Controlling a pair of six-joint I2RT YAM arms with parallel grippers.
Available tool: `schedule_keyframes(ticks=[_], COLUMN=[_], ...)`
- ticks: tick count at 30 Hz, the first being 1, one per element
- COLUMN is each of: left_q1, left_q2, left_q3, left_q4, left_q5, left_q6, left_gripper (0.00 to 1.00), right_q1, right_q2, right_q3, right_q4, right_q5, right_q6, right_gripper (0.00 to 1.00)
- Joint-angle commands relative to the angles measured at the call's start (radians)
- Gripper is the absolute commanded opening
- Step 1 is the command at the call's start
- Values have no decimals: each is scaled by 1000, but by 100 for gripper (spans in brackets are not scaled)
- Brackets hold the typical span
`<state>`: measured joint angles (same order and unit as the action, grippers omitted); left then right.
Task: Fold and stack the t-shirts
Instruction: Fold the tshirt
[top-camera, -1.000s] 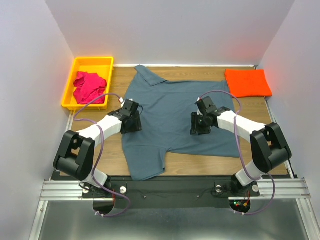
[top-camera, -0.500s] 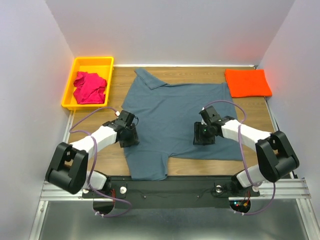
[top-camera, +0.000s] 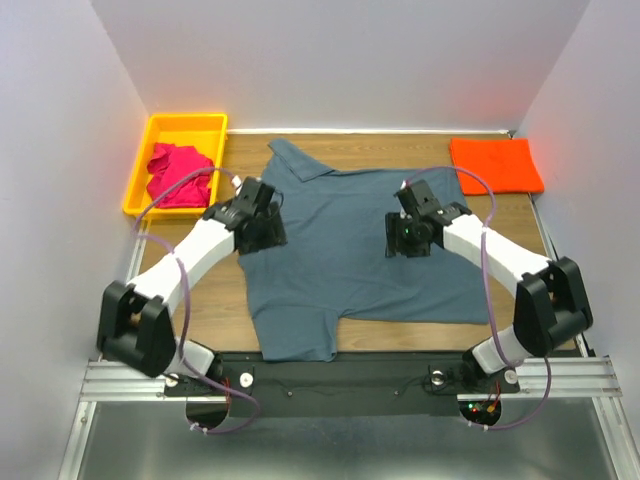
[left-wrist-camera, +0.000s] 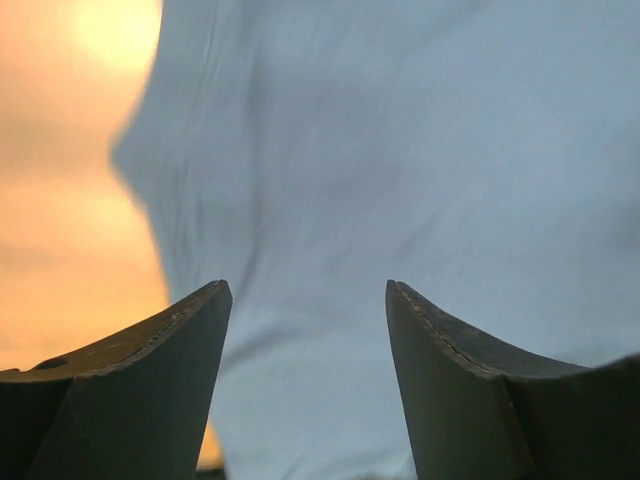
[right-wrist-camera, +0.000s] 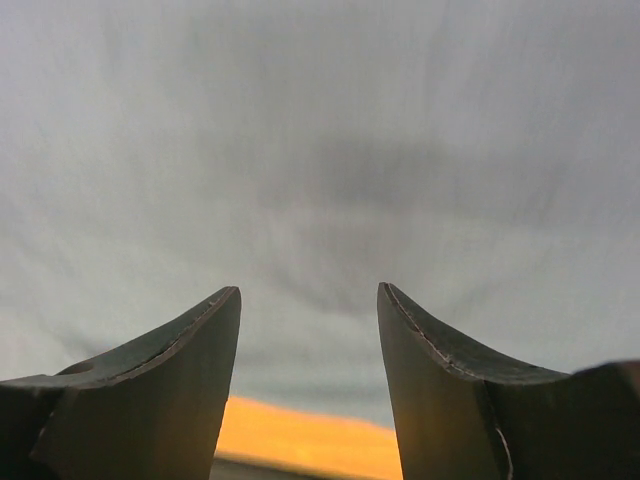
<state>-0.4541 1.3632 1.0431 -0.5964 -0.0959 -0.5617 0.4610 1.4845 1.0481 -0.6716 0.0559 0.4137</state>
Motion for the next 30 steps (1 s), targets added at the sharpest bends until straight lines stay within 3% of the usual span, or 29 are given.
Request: schedule_keyframes(ticks=[1, 4, 8, 13, 20, 30], left_q1=[-3, -1, 0, 9, 34, 40], left_q2=[161, 310, 473, 528, 464, 177], left_q3=[155, 282, 403, 397, 152, -224], left_q4=[75, 89, 101, 116, 152, 142], left_q5=[-111, -136, -154, -134, -61, 57], left_q6=[111, 164, 209, 210, 166, 82], left_gripper=[75, 64, 64, 64, 64, 64], right_q1=[-44, -80, -130, -139, -137, -114], right_q2=[94, 164, 232, 292, 252, 53], right_q3=[105, 173, 227, 219, 92, -147], right_q4=[12, 21, 49, 63, 78, 47], right_q5=[88, 87, 67, 47, 3, -123], right_q6=[-64, -84, -102, -110, -98, -64], right_gripper=[63, 63, 63, 63, 63, 65])
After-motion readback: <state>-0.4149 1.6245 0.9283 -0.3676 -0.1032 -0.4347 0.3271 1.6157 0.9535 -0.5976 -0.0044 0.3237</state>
